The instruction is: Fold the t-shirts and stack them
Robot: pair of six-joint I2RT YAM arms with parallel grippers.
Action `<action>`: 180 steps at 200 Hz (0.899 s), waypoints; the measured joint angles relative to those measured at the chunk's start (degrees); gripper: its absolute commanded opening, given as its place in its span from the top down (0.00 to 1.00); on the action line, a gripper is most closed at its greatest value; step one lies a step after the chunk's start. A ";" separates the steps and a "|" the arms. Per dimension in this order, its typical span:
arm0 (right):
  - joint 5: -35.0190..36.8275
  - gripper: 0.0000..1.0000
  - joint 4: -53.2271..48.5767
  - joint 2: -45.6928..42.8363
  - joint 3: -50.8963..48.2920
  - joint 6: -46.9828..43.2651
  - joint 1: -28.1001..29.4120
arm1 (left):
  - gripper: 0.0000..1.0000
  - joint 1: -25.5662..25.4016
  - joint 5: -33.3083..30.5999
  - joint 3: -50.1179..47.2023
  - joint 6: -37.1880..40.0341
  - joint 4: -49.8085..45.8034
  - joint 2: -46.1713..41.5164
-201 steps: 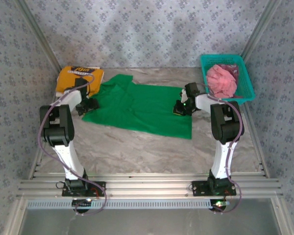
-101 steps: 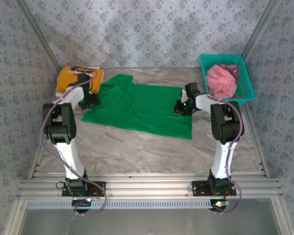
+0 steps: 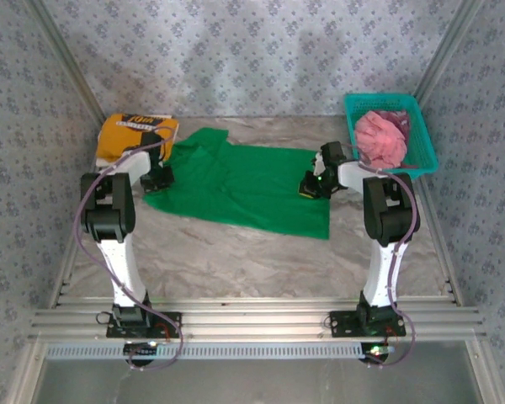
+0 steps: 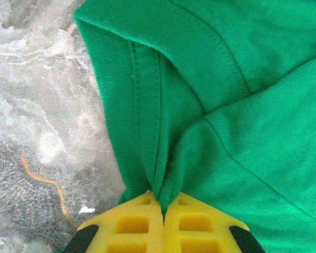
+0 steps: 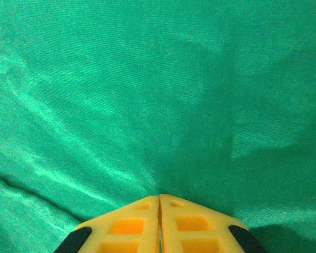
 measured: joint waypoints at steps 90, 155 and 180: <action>-0.72 1.00 0.31 1.16 1.20 3.54 -1.62 | 1.00 1.22 2.23 -3.28 -0.04 -2.01 -6.05; -0.85 1.00 -0.04 2.29 2.80 7.56 -1.79 | 1.00 1.90 3.52 -4.74 -0.04 -4.17 -11.50; -0.83 1.00 -0.07 2.32 2.86 8.90 -1.84 | 1.00 2.91 4.44 -8.35 -0.04 -4.63 -12.90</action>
